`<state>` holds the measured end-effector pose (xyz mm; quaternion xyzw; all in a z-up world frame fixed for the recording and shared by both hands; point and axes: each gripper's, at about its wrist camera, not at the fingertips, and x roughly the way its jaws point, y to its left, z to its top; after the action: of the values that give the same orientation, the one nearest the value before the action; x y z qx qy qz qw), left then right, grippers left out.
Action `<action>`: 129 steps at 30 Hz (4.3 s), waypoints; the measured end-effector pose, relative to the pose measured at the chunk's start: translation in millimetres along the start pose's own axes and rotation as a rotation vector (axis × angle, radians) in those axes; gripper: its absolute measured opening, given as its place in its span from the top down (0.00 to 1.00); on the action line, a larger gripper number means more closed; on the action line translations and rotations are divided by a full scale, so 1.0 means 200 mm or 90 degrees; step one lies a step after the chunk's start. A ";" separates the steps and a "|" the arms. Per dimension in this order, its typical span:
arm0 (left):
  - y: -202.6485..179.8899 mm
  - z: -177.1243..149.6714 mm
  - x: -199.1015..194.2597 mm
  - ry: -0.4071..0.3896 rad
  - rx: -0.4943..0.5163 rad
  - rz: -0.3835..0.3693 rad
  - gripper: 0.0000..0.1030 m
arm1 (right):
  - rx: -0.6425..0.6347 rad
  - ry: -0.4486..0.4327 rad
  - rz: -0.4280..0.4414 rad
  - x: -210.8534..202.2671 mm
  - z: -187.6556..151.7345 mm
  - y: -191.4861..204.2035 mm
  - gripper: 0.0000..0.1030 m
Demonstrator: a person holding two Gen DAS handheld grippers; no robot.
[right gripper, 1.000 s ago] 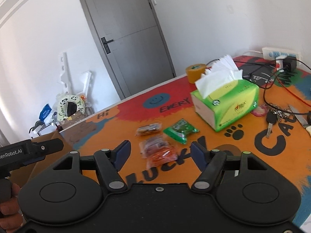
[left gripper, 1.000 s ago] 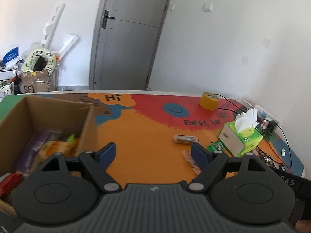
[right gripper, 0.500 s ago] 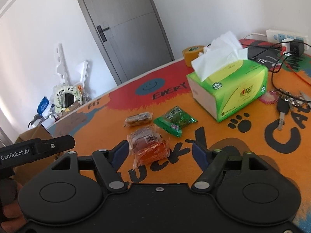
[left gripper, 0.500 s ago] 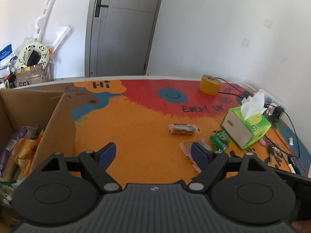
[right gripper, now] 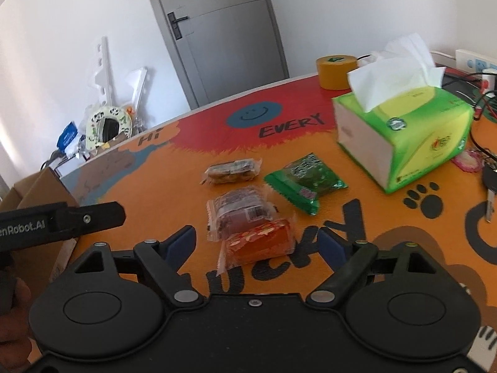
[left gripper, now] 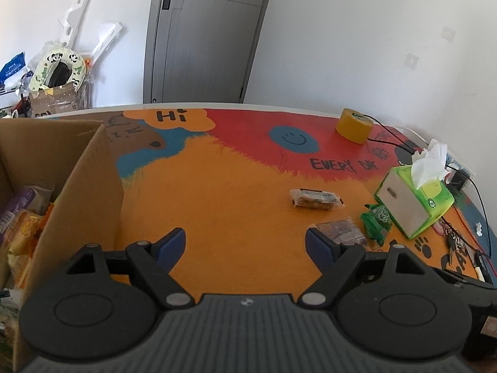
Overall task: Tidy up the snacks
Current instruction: 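Withdraw both tools from the box toward the remaining snacks, then grasp the orange wafer bag with the right tool while the left tool grasps the clear bread bag, then carry the wafer bag and bread bag over the box with both tools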
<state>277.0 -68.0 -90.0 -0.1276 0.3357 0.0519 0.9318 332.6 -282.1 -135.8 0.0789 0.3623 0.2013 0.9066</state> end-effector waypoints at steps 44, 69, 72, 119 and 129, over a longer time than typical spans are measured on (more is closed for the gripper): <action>-0.45 -0.10 0.33 0.006 0.095 -0.027 0.55 | 0.101 -0.066 -0.063 -0.22 -0.07 -0.40 0.54; -0.14 -0.10 -0.20 -0.059 0.077 -0.060 0.69 | 0.059 -0.101 -0.001 -0.35 -0.08 0.00 0.53; -0.09 -0.08 -0.29 -0.076 0.070 -0.058 0.69 | 0.048 -0.109 0.019 -0.38 -0.07 0.08 0.53; 0.77 0.03 -0.71 -0.162 -0.086 0.063 0.67 | -0.091 -0.112 0.158 -0.29 0.02 0.95 0.54; 0.90 0.03 -0.76 -0.173 -0.120 0.090 0.45 | -0.119 -0.096 0.176 -0.25 0.04 1.09 0.54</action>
<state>132.0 105.1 -24.7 -0.1819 0.2084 0.1653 0.9466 238.1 -105.2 -36.1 0.0583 0.2590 0.3504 0.8982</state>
